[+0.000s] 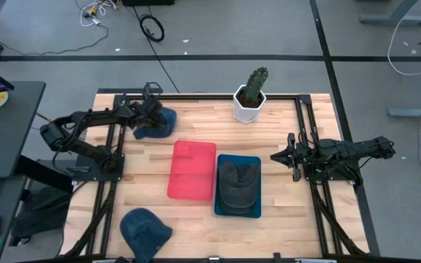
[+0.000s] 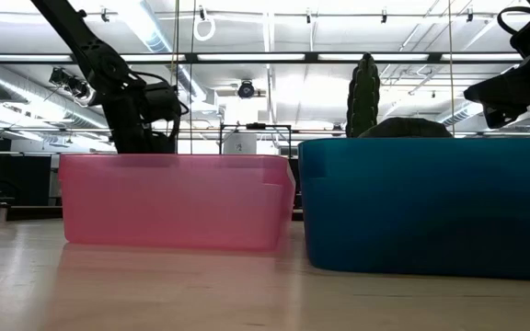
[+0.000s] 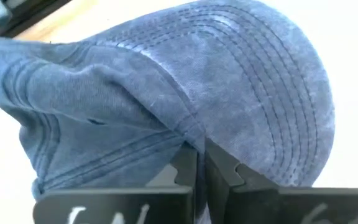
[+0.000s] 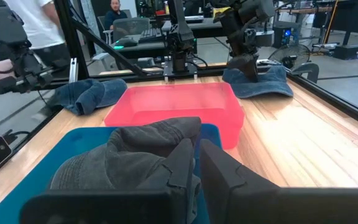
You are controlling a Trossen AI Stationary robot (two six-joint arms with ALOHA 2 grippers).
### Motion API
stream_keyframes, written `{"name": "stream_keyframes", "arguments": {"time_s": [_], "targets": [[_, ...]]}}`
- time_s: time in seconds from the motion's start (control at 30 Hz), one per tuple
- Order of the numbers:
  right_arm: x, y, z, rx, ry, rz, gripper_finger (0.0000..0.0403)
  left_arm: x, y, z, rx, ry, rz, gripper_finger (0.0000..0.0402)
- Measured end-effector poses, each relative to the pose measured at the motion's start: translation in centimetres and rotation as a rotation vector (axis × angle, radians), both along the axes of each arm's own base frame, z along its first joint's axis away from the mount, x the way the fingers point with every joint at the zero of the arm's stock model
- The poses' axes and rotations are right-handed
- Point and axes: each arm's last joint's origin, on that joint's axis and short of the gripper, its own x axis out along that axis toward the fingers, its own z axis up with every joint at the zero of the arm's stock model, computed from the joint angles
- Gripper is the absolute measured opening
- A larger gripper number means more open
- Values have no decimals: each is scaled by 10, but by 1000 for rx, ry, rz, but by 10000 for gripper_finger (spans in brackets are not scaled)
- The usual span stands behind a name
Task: Pick & Place hat
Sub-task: Put the top blue cap into the red bin
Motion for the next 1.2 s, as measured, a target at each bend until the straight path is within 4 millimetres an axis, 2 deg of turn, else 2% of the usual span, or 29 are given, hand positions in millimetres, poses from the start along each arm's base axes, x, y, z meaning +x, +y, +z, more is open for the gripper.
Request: {"name": "stream_keyframes", "arguments": {"time_s": [0.2, 0.4, 0.73, 0.97, 1.2], "targets": [[0, 0, 0, 0, 0, 0, 36, -3, -7, 12, 32, -3, -65, 6], [0, 0, 0, 0, 0, 0, 36, -2, -25, 36, 133, -14, -258, 4], [0, 0, 0, 0, 0, 0, 36, 10, -71, 89, 295, -187, -467, 3], [0, 0, 0, 0, 0, 0, 36, 20, -109, 113, 356, -269, -665, 3], [0, 0, 0, 0, 0, 0, 36, 28, -136, 127, 391, -315, -773, 3]]}}
